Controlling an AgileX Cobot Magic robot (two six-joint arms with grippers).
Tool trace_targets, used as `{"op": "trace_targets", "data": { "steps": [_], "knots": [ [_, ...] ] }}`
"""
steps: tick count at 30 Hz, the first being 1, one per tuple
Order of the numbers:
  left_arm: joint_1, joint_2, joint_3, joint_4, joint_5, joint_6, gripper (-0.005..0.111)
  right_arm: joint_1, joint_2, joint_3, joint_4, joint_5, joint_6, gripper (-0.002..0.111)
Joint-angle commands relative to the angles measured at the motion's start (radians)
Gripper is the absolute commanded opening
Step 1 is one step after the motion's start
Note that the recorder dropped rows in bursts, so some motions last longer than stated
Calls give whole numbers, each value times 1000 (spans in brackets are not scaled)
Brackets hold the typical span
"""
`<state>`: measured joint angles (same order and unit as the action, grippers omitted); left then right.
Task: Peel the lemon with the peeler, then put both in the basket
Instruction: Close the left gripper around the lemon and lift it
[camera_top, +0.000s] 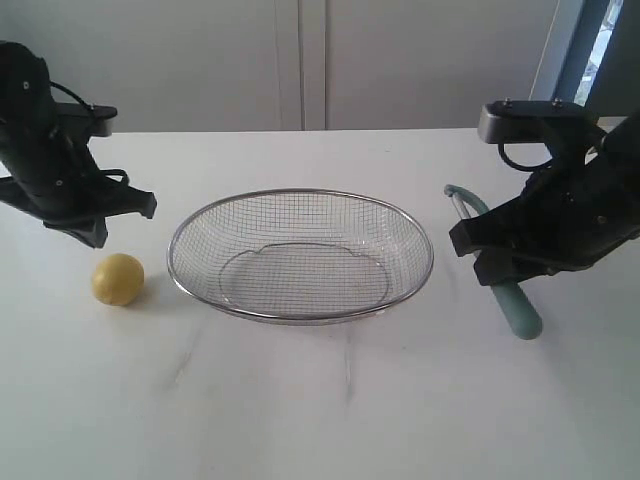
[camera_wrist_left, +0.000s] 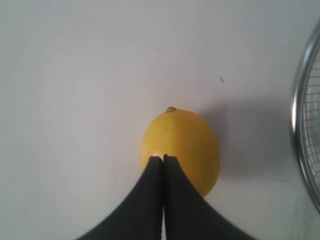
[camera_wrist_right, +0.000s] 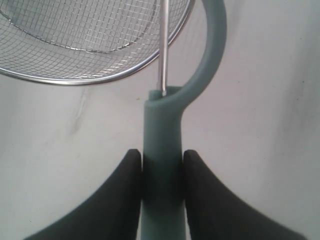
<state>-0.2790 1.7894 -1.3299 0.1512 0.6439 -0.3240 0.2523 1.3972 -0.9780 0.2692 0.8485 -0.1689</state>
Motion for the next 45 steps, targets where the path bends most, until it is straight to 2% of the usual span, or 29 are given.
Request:
{"op": "trace_targets", "data": {
  "steps": [1,3,10,13,19,31,36,45],
  "knots": [
    [-5,3,-6,21,22,-42,3,-4,-11,-3,3,-13,-10,0],
    [-5,3,-6,13,22,-42,8,-4,-11,-3,3,-13,-10,0],
    [-5,3,-6,-23,22,-40,53,-4,-11,-3,3,-16,-10,0],
    [-5,6,-6,-45,24,-32,64,-4,-11,-3,3,-16,-10,0],
    [-5,33,-6,-129,28,70,65,-4,-11,-3,3,-16,-10,0],
    [-2,94,-6,-106,19,70,65,-4,-11,-3,3,-16,-10,0],
    [-2,97,-6,-83,5,70,73,-4,-11,-3,3,-16,-10,0],
    [-2,146,-6,-76,-7,70,73,-4,-11,-3,3,-18,-10,0]
  ]
}}
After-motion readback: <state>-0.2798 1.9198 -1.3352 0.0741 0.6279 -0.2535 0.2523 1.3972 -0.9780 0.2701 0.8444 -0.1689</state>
